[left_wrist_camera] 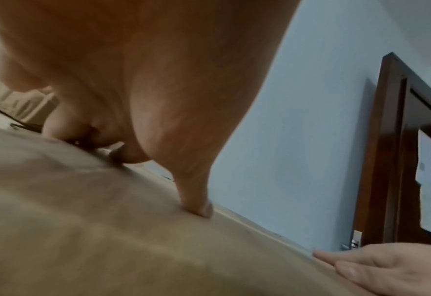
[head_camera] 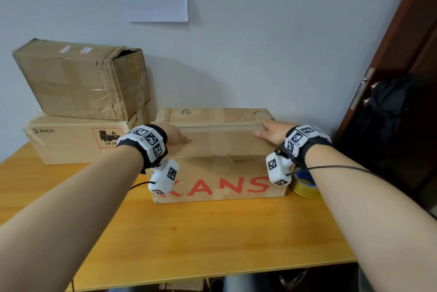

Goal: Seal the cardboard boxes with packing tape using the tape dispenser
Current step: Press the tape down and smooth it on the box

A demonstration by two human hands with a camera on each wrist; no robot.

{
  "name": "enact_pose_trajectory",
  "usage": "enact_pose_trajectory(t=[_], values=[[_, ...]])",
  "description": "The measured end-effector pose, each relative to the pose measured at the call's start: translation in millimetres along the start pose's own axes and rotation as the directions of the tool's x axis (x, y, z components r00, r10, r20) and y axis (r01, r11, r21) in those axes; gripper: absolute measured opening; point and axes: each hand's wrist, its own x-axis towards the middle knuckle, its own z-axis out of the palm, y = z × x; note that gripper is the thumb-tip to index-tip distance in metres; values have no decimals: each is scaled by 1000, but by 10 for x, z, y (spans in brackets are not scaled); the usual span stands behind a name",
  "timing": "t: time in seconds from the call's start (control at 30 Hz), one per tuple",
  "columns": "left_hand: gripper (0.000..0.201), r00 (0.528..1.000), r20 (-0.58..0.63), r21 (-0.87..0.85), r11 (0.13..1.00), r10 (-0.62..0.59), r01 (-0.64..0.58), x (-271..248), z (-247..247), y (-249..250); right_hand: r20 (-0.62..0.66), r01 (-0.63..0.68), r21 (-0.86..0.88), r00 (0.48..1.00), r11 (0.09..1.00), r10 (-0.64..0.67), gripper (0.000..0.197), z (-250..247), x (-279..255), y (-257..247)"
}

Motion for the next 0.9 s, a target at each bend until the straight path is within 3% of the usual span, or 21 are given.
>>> enact_pose_trajectory(t=[0.1, 0.23, 0.37, 0.47, 0.63, 0.77, 0.9], values=[[75, 999, 2, -44, 999, -33, 33, 40, 67, -162, -10, -103, 5, 995, 995, 103, 77, 55, 38, 3], [87, 996, 19, -94, 992, -83, 85, 20, 66, -425, -13, -129, 181, 991, 975, 133, 58, -13, 86, 147], [93, 988, 89, -133, 982, -124, 135, -22, 102, -543, -9, -184, 308, 981, 933, 196, 52, -78, 139, 178], [85, 989, 62, -118, 983, -135, 142, -82, 90, -466, 22, -208, 313, 977, 927, 212, 51, -87, 90, 156], [85, 986, 7, -62, 984, -167, 167, -108, 102, -295, 3, -212, 256, 976, 943, 219, 65, -31, 95, 171], [68, 993, -12, -163, 980, -118, 114, -93, 117, -220, -19, -204, 229, 977, 952, 214, 85, -4, 26, 68], [46, 989, -70, -328, 939, -131, 102, -78, 74, -287, -13, -155, 122, 987, 980, 157, 74, 6, -77, -34]])
